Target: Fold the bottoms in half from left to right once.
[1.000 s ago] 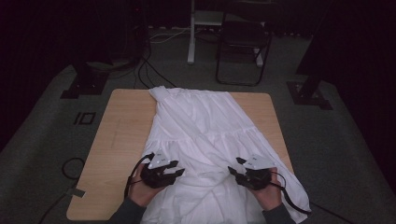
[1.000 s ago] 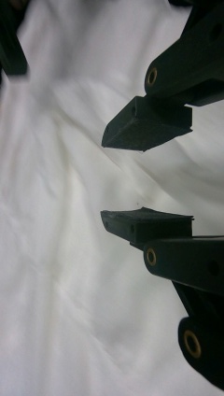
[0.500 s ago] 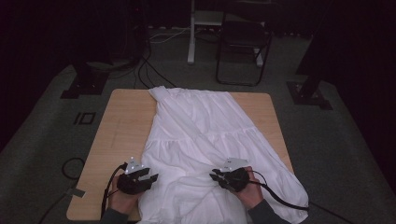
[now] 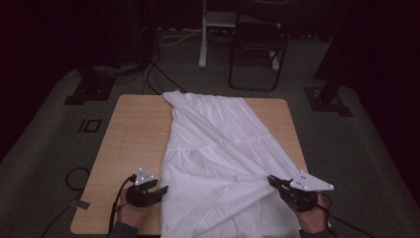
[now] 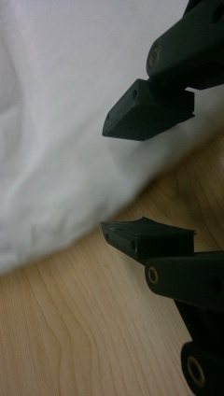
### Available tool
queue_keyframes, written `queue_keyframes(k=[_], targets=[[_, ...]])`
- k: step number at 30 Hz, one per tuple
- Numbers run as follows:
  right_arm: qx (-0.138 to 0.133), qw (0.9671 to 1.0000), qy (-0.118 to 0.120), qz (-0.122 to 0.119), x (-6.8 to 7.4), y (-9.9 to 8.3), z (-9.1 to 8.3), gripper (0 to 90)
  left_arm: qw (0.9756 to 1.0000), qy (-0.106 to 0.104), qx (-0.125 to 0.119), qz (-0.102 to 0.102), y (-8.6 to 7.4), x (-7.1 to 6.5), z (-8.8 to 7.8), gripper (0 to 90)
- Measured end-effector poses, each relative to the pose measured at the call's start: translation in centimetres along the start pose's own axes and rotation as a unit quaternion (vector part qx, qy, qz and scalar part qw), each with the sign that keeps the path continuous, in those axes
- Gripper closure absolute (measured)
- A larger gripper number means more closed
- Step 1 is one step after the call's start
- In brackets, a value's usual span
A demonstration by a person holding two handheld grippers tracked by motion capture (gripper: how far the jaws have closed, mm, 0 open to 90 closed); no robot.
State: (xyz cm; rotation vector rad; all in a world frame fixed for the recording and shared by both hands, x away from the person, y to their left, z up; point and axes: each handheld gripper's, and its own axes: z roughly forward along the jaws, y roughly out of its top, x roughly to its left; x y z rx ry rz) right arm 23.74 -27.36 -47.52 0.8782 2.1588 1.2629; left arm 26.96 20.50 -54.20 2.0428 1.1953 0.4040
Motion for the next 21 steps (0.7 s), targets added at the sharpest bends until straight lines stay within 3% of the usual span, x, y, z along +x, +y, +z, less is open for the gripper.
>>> queue_keyframes(k=[1,2,4,7,8,9,10,12,14,15,17,19,20,21], targets=[[0.000,1.0000,0.000,0.000,0.0,0.0,0.0,86.7,1.0000,0.000,0.000,0.000,0.0,0.0,0.0,48.2],[0.039,0.9992,0.002,0.001,-0.8,-1.2,0.0,81.6,1.0000,-0.002,0.004,0.007,0.0,-0.2,0.2,48.1],[0.077,0.9969,0.003,0.013,-1.3,-2.7,0.6,73.0,0.9999,0.001,0.009,0.011,0.0,-0.4,0.3,48.1],[0.090,0.9954,-0.006,0.032,-1.6,-3.8,1.0,67.5,0.9999,0.000,0.013,0.010,0.0,-0.5,0.5,48.2],[0.077,0.9954,-0.015,0.054,-1.9,-4.0,1.2,64.5,0.9999,-0.002,0.015,0.005,0.0,-0.6,0.6,48.2],[0.077,0.9954,-0.015,0.054,-1.9,-4.0,1.2,64.5,0.9999,-0.002,0.015,0.005,0.0,-0.6,0.6,48.2],[0.065,0.9945,-0.033,0.075,-2.3,-3.6,1.6,60.5,0.9998,-0.008,0.017,0.004,0.0,-0.7,0.8,48.2],[0.064,0.9939,-0.038,0.081,-2.5,-3.3,2.2,58.4,0.9997,-0.014,0.020,0.006,-0.1,-0.9,1.0,48.2],[0.070,0.9937,-0.035,0.080,-2.6,-3.1,2.8,56.8,0.9996,-0.017,0.023,0.005,-0.1,-1.0,1.2,48.2],[0.093,0.9921,-0.027,0.079,-2.6,-3.3,4.3,55.4,0.9995,-0.019,0.025,0.006,-0.2,-1.1,1.3,48.2],[0.102,0.9914,-0.021,0.080,-2.6,-3.5,5.2,53.4,0.9992,-0.024,0.031,0.002,-0.3,-1.3,1.6,47.8],[0.125,0.9879,0.001,0.091,-2.5,-4.0,6.9,48.2,0.9991,-0.034,0.027,0.000,-0.3,-1.5,1.8,47.7],[0.149,0.9851,0.007,0.085,-2.0,-4.4,8.1,47.9,0.9984,-0.046,0.030,0.007,-0.2,-1.9,2.0,52.1],[0.149,0.9851,0.007,0.085,-2.0,-4.4,8.1,47.9,0.9984,-0.046,0.030,0.007,-0.2,-1.9,2.0,66.1]])
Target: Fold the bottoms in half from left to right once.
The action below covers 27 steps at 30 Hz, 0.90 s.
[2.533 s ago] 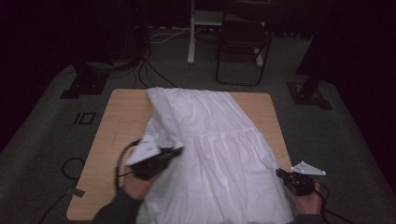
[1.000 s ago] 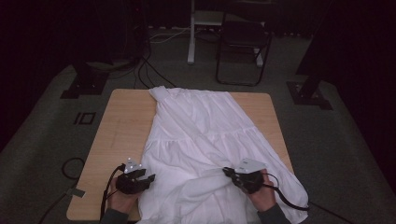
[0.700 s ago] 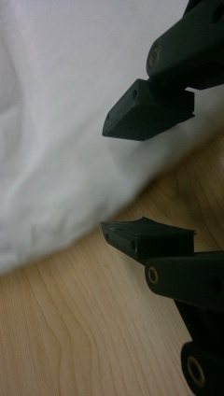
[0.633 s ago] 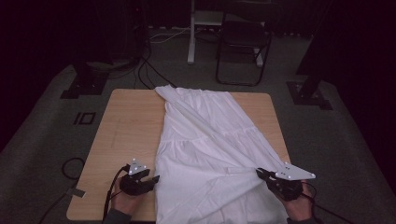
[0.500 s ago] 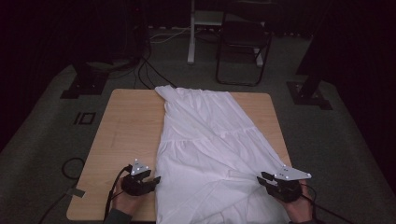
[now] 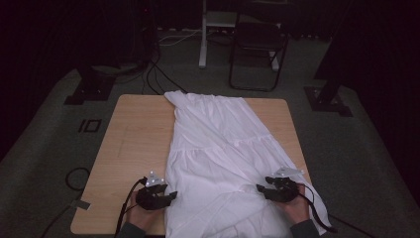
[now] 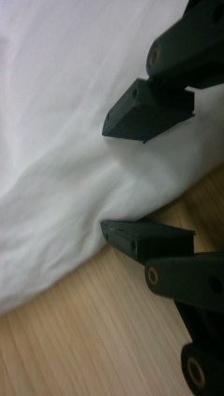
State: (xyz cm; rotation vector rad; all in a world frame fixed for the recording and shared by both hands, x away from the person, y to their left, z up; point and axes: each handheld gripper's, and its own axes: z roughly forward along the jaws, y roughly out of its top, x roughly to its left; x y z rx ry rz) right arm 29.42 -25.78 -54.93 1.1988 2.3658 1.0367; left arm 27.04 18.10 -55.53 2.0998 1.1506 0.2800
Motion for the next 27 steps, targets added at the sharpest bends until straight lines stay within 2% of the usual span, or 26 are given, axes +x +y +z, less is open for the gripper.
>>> queue_keyframes(k=[1,2,3,4,5,6,7,8,9,10,11,12,13,14,15,16,17,18,19,20,21,23,24,25,27], targets=[[0.016,0.9999,0.004,-0.005,0.4,-0.1,0.5,62.9,0.9995,-0.028,0.000,0.014,0.1,-0.2,0.1,82.8],[0.017,0.9998,0.010,-0.007,0.5,-0.1,0.5,72.8,0.9995,-0.028,0.000,0.014,0.1,-0.2,0.1,86.3],[0.014,0.9998,0.014,-0.010,0.6,0.0,0.2,80.7,0.9989,-0.034,-0.028,0.012,0.3,0.0,-1.0,87.1],[0.007,0.9998,0.011,-0.016,0.7,0.1,-0.2,86.3,0.9983,-0.029,-0.049,0.008,0.5,0.1,-2.0,87.4],[-0.001,0.9998,0.008,-0.019,0.8,0.2,-0.7,87.7,0.9973,-0.018,-0.072,0.002,0.7,0.3,-3.3,87.7],[-0.012,0.9997,0.007,-0.021,0.8,0.3,-1.2,88.0,0.9973,-0.018,-0.072,0.002,0.7,0.3,-3.3,87.8],[-0.021,0.9995,0.006,-0.022,0.9,0.4,-1.7,88.1,0.9929,0.028,-0.116,-0.006,1.3,0.3,-6.0,88.0],[-0.021,0.9995,0.006,-0.022,0.9,0.4,-1.7,88.1,0.9929,0.028,-0.116,-0.006,1.3,0.3,-6.0,88.1],[-0.041,0.9987,0.020,-0.023,1.1,0.8,-2.6,88.3,0.9852,0.077,-0.153,0.002,2.0,-0.4,-8.3,88.1],[-0.041,0.9987,0.020,-0.023,1.1,0.8,-2.6,88.3,0.9852,0.077,-0.153,0.002,2.0,-0.4,-8.3,88.1],[-0.052,0.9979,0.016,-0.035,1.6,1.2,-3.2,88.4,0.9822,0.077,-0.171,0.005,2.8,-1.3,-9.4,88.0],[-0.052,0.9979,0.016,-0.035,1.6,1.2,-3.2,88.4,0.9822,0.077,-0.171,0.005,2.8,-1.3,-9.4,87.6],[-0.061,0.9970,0.000,-0.049,1.8,1.7,-3.8,88.4,0.9837,0.056,-0.171,0.010,3.5,-2.1,-9.2,86.1],[-0.061,0.9970,0.000,-0.049,1.8,1.7,-3.8,88.4,0.9837,0.056,-0.171,0.010,3.5,-2.1,-9.2,81.0],[-0.103,0.9932,-0.043,-0.032,0.8,2.2,-5.9,88.7,0.9848,0.037,-0.169,0.014,3.9,-2.5,-8.5,71.8],[-0.103,0.9932,-0.043,-0.032,0.8,2.2,-5.9,88.7,0.9858,0.028,-0.165,0.019,4.0,-2.7,-8.0,71.8],[-0.124,0.9902,-0.062,-0.013,0.1,2.4,-6.8,88.6,0.9869,0.028,-0.157,0.023,4.2,-3.0,-7.2,68.5],[-0.158,0.9818,-0.099,0.035,-1.9,2.6,-8.7,88.6,0.9883,0.029,-0.147,0.031,4.4,-3.3,-6.4,62.8],[-0.147,0.9822,-0.111,0.036,-2.9,2.6,-8.9,88.4,0.9903,0.025,-0.132,0.034,4.6,-3.7,-4.8,60.8],[-0.147,0.9822,-0.111,0.036,-2.9,2.6,-8.9,88.4,0.9903,0.025,-0.132,0.034,4.6,-3.7,-4.8,58.8],[-0.116,0.9828,-0.138,0.039,-4.4,2.1,-8.4,88.2,0.9924,0.018,-0.116,0.039,4.8,-3.9,-3.3,58.4],[-0.083,0.9860,-0.139,0.041,-5.4,1.1,-6.8,87.9,0.9943,0.006,-0.097,0.043,4.9,-4.1,-1.6,56.2],[-0.083,0.9860,-0.139,0.041,-5.4,1.1,-6.8,87.9,0.9943,0.006,-0.097,0.043,4.9,-4.1,-1.6,55.3],[-0.052,0.9875,-0.145,0.036,-6.0,0.0,-5.0,87.6,0.9958,-0.002,-0.072,0.056,4.9,-4.4,0.2,53.9],[-0.032,0.9879,-0.146,0.041,-6.7,-1.1,-3.4,86.9,0.9966,0.006,-0.048,0.067,4.8,-4.8,2.0,52.5]])
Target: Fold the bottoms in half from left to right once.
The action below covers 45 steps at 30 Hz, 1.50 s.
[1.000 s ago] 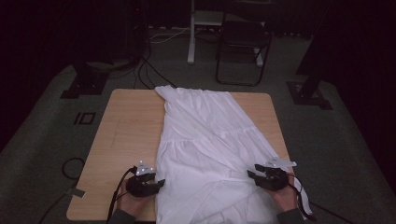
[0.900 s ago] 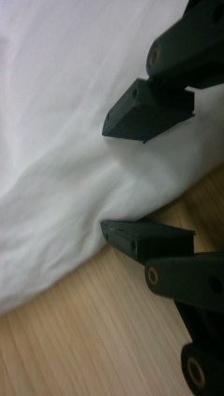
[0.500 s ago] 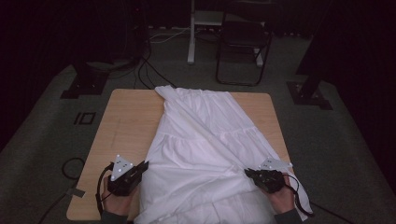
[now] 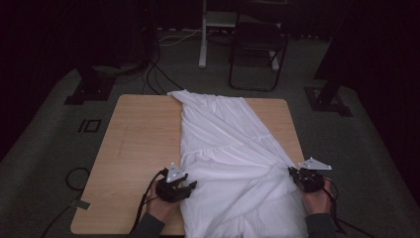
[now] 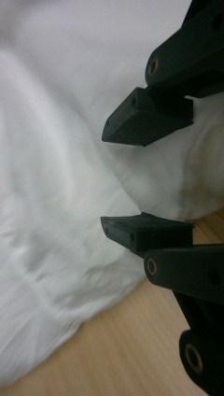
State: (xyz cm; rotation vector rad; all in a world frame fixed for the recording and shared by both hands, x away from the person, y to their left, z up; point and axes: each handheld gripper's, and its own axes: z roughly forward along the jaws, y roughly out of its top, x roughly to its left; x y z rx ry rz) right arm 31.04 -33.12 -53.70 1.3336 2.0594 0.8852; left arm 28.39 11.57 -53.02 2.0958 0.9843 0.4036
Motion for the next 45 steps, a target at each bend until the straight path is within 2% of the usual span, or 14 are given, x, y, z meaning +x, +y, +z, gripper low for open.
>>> queue_keyframes(k=[3,4,6,11,14,19,22,28,32,36,39,42,44,45], targets=[[0.019,0.9995,0.012,0.021,-0.5,-1.2,1.8,86.4,0.9996,0.014,0.023,0.008,-0.2,-0.3,1.5,55.6],[0.025,0.9993,0.017,0.024,-0.5,-1.5,2.2,86.5,0.9985,0.021,0.048,0.016,-0.6,-0.4,2.7,64.7],[0.026,0.9991,0.022,0.026,-0.4,-1.5,2.4,86.7,0.9983,0.029,0.041,0.028,-0.7,-0.4,3.1,85.7],[0.034,0.9985,0.033,0.027,0.2,-1.1,2.5,87.0,0.9970,0.053,0.049,0.028,-0.3,0.9,3.2,89.0],[0.036,0.9972,0.063,0.019,1.8,-0.6,2.9,86.9,0.9932,0.103,0.053,0.007,0.0,4.4,3.0,89.1],[0.030,0.9945,0.100,-0.011,5.2,0.8,4.2,86.9,0.9872,0.146,0.060,-0.022,0.3,8.4,2.8,89.0],[0.025,0.9938,0.105,-0.029,7.0,1.9,5.3,87.0,0.9799,0.185,0.065,-0.037,1.0,11.6,3.2,88.9],[0.014,0.9910,0.132,-0.019,8.2,4.3,8.0,86.7,0.9729,0.212,0.071,-0.059,2.0,15.4,3.8,88.8],[0.023,0.9907,0.133,-0.016,8.4,5.4,8.8,87.7,0.9750,0.197,0.065,-0.079,2.4,15.8,2.7,88.9],[-0.019,0.9887,0.149,-0.007,7.8,5.7,6.1,88.3,0.9835,0.162,-0.007,-0.080,2.9,13.3,-2.3,89.1],[-0.071,0.9862,0.149,-0.006,7.0,6.3,2.6,88.6,0.9820,0.170,-0.058,-0.058,4.0,10.9,-6.4,89.3],[-0.127,0.9849,0.117,0.006,5.7,6.8,-0.8,88.6,0.9827,0.162,-0.079,-0.044,4.6,9.6,-7.3,87.0],[-0.127,0.9898,0.065,0.002,4.6,6.7,-1.5,88.6,0.9827,0.174,-0.054,-0.033,4.5,9.3,-6.3,76.0],[-0.112,0.9926,0.045,0.003,4.0,6.4,-1.1,88.6,0.9857,0.160,-0.042,-0.032,4.1,9.4,-5.7,72.4]])
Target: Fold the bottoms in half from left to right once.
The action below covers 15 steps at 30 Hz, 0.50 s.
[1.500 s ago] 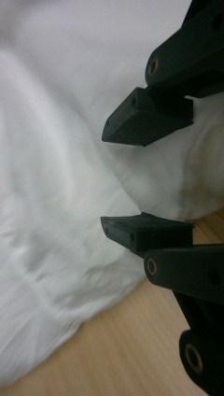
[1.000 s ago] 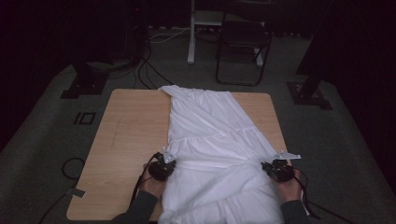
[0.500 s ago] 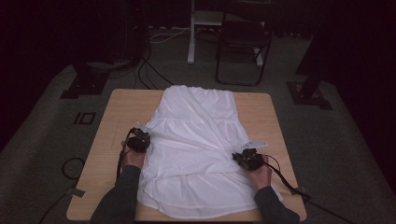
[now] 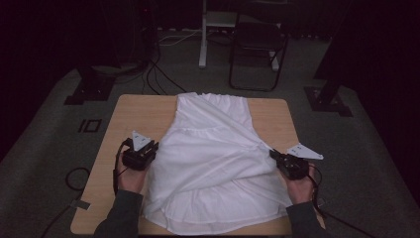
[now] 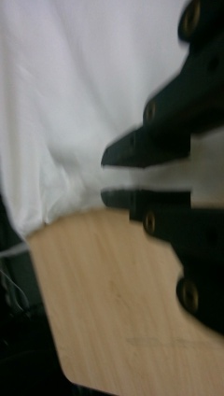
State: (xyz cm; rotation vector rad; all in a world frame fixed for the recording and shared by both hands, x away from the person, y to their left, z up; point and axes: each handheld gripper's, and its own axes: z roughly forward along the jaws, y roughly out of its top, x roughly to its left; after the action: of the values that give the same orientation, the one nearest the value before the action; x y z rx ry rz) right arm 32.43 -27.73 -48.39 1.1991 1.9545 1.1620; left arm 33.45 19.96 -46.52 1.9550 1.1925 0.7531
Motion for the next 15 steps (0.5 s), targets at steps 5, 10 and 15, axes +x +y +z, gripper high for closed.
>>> queue_keyframes(k=[5,10,15], targets=[[0.102,0.9941,0.026,0.026,-1.7,-4.0,3.5,84.1,0.9988,-0.007,0.048,0.001,-2.8,-0.5,2.1,66.1],[0.099,0.9942,0.022,0.036,-1.7,-5.3,3.5,64.6,0.9984,-0.026,0.045,0.023,-4.7,-1.3,0.7,58.7],[0.051,0.9978,0.031,0.029,-1.3,-4.0,1.7,59.3,0.9980,-0.037,0.046,0.025,-6.9,-1.5,-1.8,54.5]])
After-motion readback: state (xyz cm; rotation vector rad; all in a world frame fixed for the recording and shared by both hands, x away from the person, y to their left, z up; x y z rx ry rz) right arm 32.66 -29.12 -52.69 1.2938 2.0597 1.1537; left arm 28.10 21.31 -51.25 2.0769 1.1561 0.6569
